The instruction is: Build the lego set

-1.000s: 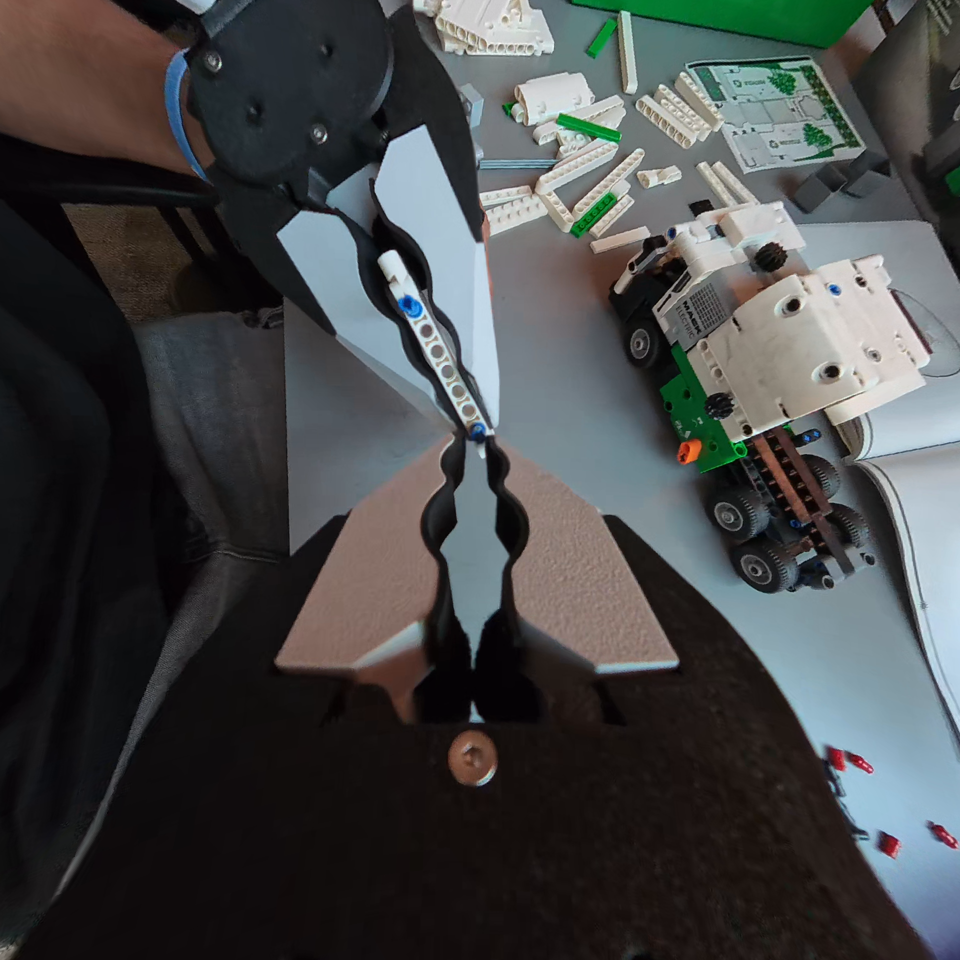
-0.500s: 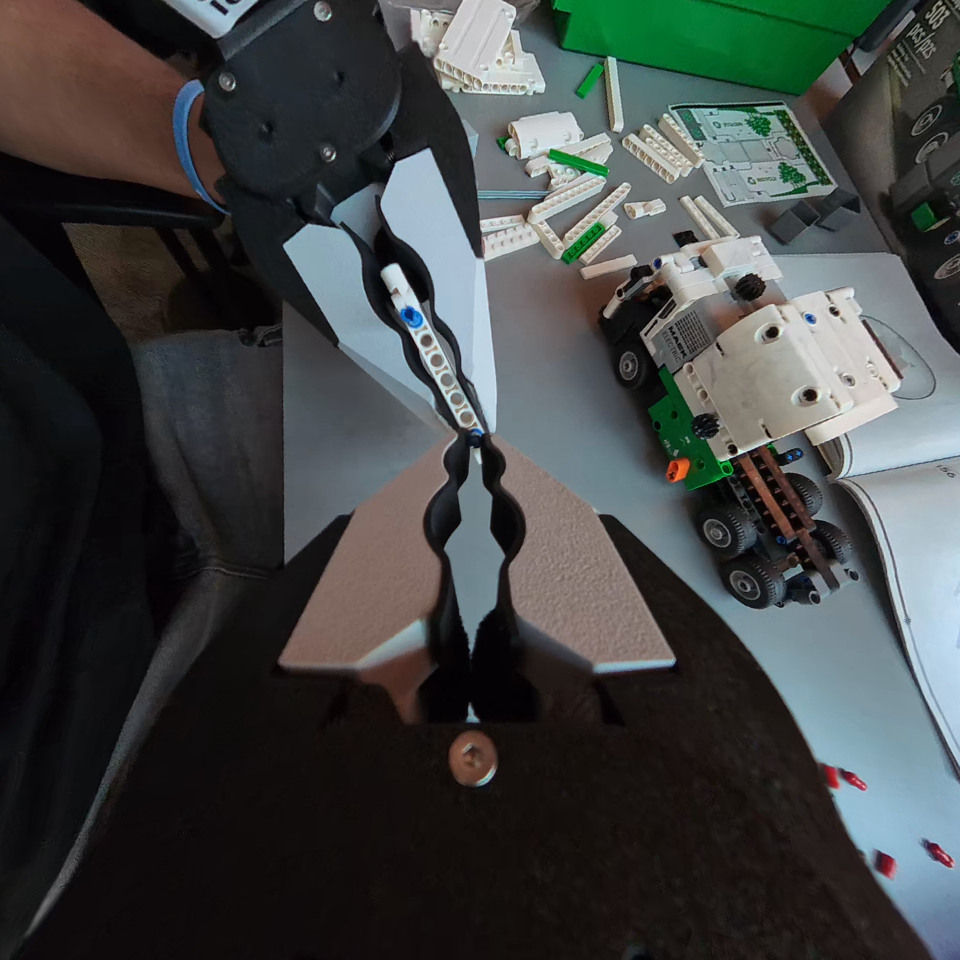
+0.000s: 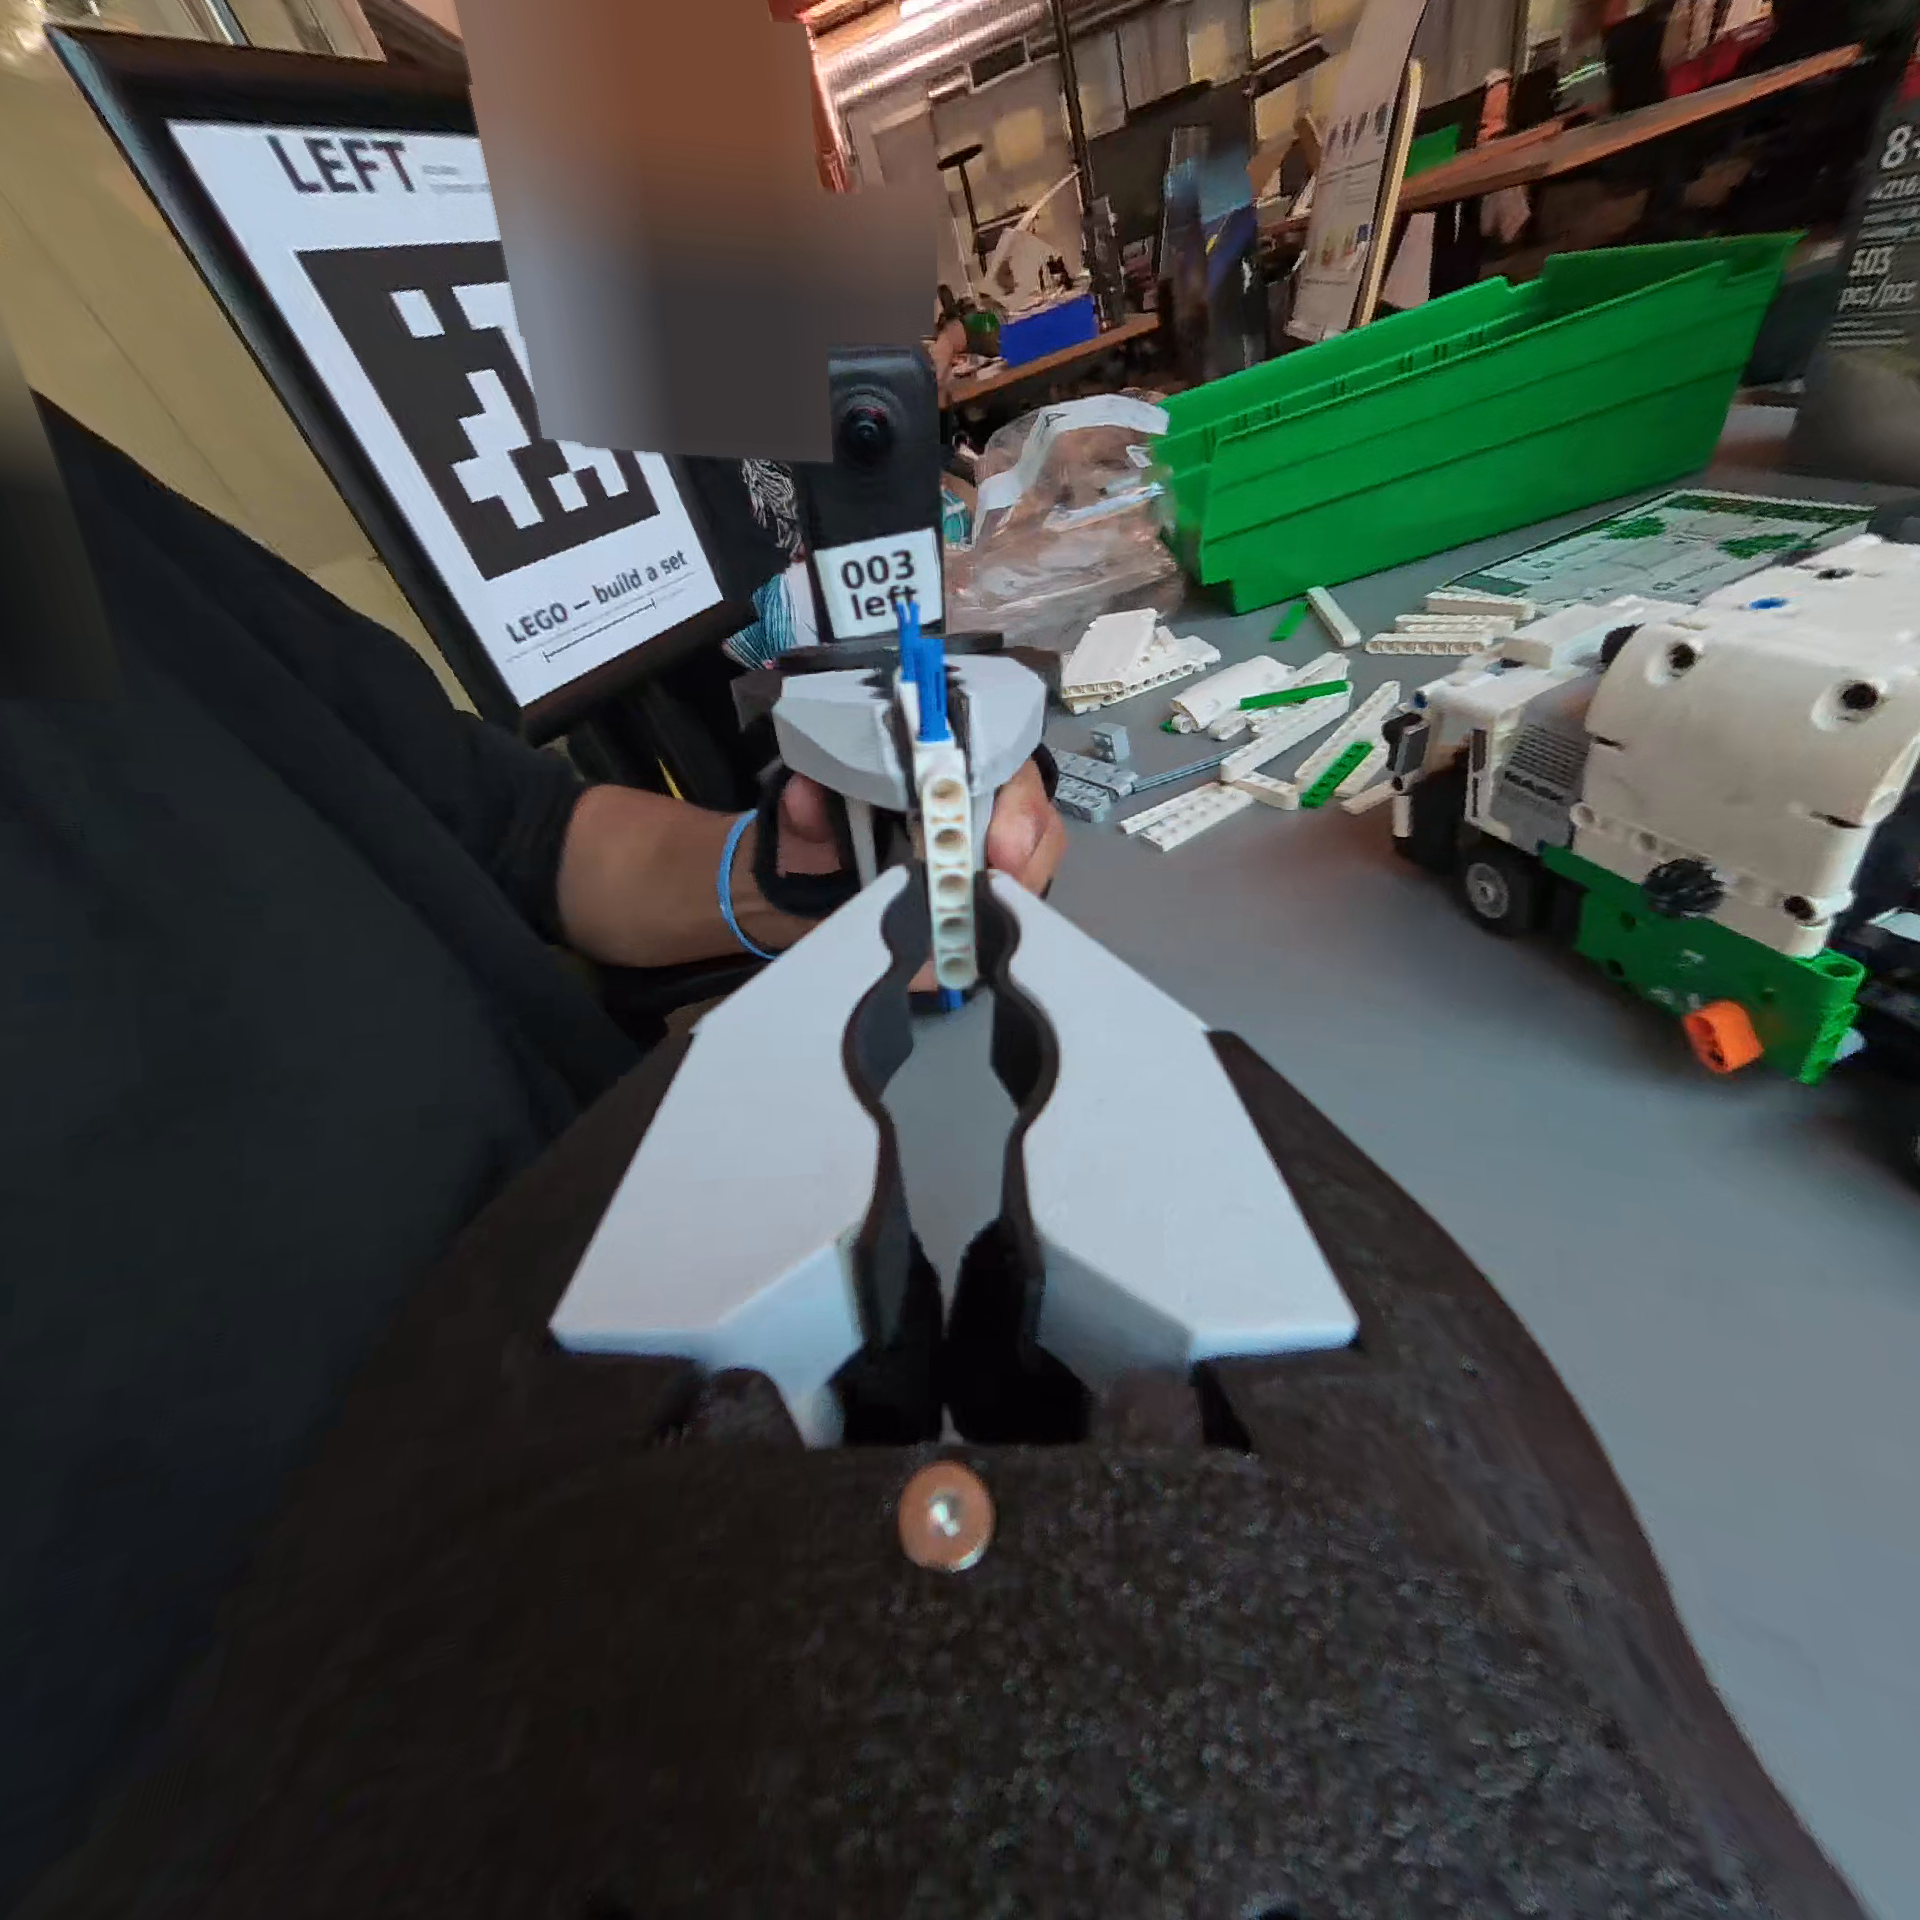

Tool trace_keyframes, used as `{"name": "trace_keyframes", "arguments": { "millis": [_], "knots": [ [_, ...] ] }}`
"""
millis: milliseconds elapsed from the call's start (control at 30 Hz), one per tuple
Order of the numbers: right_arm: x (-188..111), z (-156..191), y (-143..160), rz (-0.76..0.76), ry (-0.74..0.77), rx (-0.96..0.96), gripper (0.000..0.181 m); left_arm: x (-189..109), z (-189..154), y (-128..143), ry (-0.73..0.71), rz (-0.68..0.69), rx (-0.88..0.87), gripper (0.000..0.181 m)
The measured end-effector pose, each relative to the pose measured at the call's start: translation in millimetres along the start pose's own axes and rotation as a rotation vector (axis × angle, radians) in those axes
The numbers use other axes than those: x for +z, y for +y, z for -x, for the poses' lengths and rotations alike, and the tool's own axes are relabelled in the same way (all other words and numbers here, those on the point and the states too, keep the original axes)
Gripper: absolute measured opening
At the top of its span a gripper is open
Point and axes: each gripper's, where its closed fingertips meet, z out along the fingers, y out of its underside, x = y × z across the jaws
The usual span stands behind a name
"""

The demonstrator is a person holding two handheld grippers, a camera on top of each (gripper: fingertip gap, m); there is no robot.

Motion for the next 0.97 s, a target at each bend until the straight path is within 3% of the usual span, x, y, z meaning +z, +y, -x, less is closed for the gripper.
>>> {"name": "trace_keyframes", "arguments": {
  "millis": [33,167,300,400,667,867,900,967],
  "knots": [
    [-0.5,1.2,0.3,-0.006,-0.013,0.025,0.006,0.0,0.5,1.8,-0.009,0.024,0.021,0.006],
    [-15.1,-10.0,-4.7,-0.051,-0.03,0.255,0.006,-10.0,15.3,10.9,-0.132,0.166,0.224,0.044],
    [-28.9,-21.0,-2.3,-0.072,-0.05,0.474,0.006,-17.9,27.0,22.5,-0.268,0.346,0.623,0.051],
    [-30.7,-31.5,12.5,-0.025,0.01,0.502,0.006,-24.2,35.6,36.9,-0.322,0.458,0.774,0.051],
    [-29.6,-32.2,22.8,0.059,0.002,0.528,0.007,-36.4,45.0,55.4,-0.308,0.579,0.814,0.044],
    [-24.0,-46.3,31.9,0.1,0.101,0.482,0.007,-34.9,52.8,63.9,-0.35,0.612,0.739,0.04],
    [-25.3,-51.7,30.9,0.099,0.155,0.44,0.009,-35.0,56.0,66.1,-0.363,0.623,0.701,0.04],
    [-37.1,-61.2,27.8,0.121,0.279,0.359,0.03,-34.5,61.1,74.9,-0.363,0.66,0.569,0.04]
  ]
}}
